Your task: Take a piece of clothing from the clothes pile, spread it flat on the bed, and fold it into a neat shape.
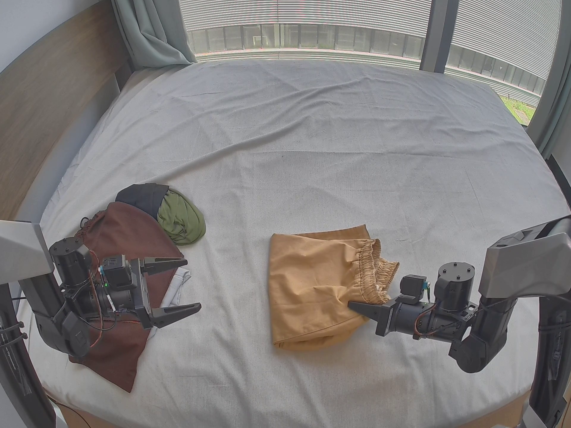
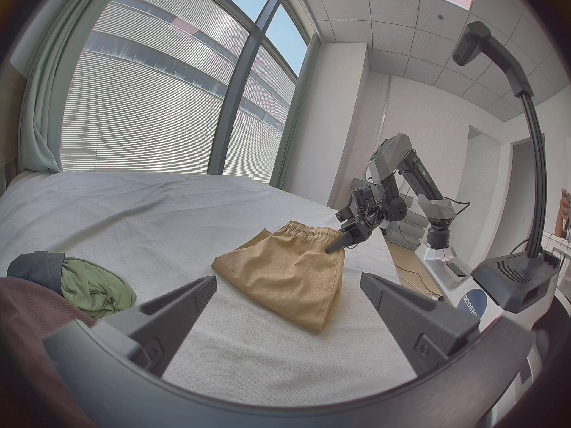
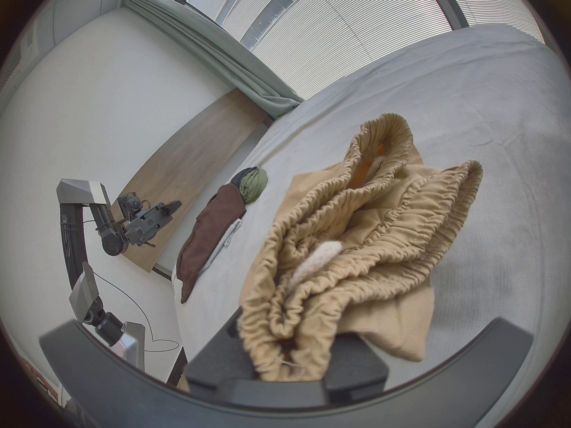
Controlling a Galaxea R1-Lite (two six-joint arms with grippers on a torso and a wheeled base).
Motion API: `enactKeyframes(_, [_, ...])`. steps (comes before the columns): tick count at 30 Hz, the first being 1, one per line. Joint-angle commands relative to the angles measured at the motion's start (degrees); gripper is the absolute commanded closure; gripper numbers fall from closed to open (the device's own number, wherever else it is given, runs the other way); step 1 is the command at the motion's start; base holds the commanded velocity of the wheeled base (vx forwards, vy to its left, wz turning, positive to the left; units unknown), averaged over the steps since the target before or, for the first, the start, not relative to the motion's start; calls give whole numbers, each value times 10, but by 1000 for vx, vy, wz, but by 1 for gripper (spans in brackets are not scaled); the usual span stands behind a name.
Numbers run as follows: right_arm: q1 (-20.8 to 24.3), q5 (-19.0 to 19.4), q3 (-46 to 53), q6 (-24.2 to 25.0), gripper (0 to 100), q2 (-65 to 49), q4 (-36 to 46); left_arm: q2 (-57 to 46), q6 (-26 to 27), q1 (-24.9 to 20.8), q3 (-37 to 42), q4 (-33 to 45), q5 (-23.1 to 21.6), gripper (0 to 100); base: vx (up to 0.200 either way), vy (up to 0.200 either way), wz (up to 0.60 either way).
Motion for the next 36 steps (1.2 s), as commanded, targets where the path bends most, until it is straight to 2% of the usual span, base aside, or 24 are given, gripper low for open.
enactKeyframes(1, [7,0,-9,3,100,-13,-1,-1,0,0,0,0,0,0,0,0,0])
enactKeyframes(19, [16,18,-32,3,100,-42,0,-1,1,-1,4,0,1,0,0,0,0])
enactKeyframes(36, [8,72,-56,2,100,-76,0,-2,0,-6,8,0,1,0,0,0,0])
